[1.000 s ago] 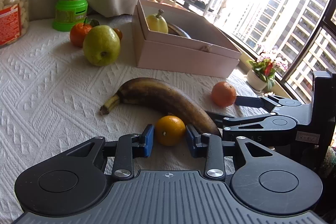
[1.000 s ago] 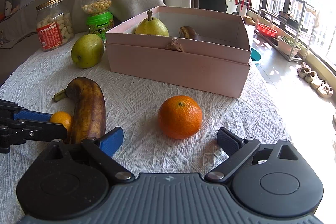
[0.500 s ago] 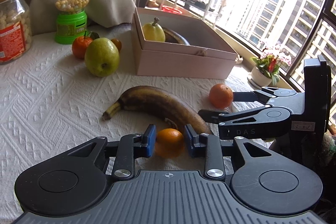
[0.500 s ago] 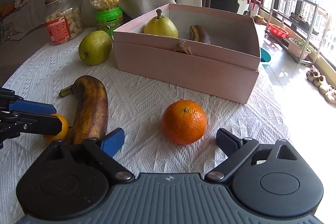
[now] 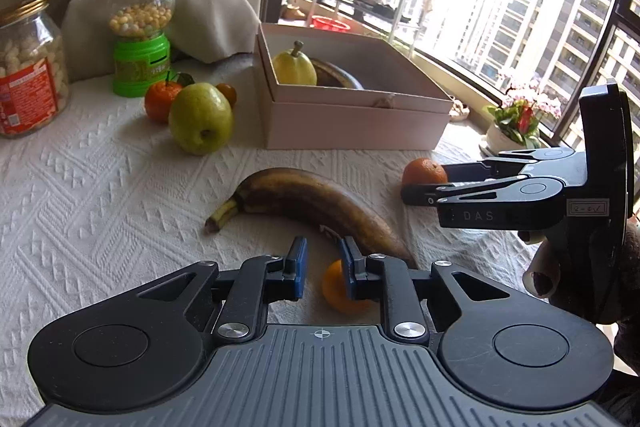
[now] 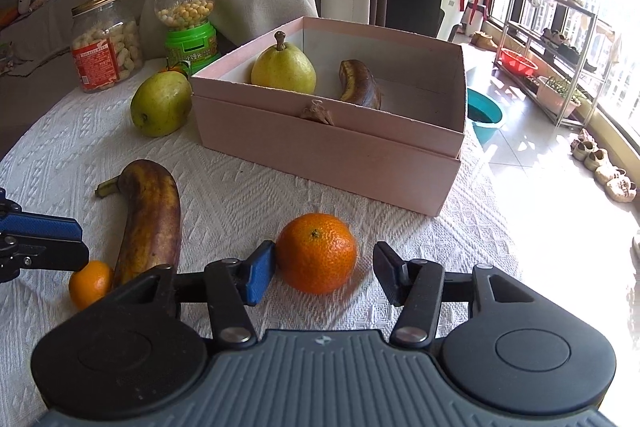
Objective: Organize fruits
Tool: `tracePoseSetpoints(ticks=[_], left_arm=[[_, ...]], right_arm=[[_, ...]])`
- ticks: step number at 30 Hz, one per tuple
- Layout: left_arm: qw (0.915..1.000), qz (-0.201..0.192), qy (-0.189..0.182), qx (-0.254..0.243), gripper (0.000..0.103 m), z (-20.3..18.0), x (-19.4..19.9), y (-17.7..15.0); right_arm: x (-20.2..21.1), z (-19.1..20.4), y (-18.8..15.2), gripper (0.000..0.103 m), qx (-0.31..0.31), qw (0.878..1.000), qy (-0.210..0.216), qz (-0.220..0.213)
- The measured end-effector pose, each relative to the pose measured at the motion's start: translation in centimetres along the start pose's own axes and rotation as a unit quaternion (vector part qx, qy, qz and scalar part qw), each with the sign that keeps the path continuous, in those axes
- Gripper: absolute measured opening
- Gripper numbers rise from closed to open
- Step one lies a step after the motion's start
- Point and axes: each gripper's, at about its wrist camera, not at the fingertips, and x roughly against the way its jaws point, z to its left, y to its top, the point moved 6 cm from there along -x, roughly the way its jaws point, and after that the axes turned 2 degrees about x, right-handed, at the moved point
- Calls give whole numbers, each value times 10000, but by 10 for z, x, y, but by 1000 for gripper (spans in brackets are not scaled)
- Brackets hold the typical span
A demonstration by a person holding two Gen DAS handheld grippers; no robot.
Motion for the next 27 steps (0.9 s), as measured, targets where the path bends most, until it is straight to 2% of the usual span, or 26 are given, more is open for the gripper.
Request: tracePoseSetpoints(ticks=[4,6,10,14,18,21,27], left_arm=[[9998,-115,-121,51,23,8,11,6],[9995,27,-267,-135,24,3,12,3],[9985,300,-323,-309,24,-6,0,-9],[9973,407,-587,-176,38,-12,-11,-15],[9964,621,-543,-192,38,-14,-24,-22],[9964,562,-636,25,38,-10,-23,-21],[9980,379,-511,64,38,-4,-12,-18]], right_arm=[[9,2,-3,54,102,9999,-38,-69],[12,4,-5,56,126,9999,-17,-84],[13,4,-5,64,93,9999,4,-94],[13,4,-6,64,54,10000,6,-61],[13,4,-10,65,88,10000,4,-19],[13,3,-11,65,61,10000,-7,-5],[12,2,-5,65,46,9999,-14,-111]])
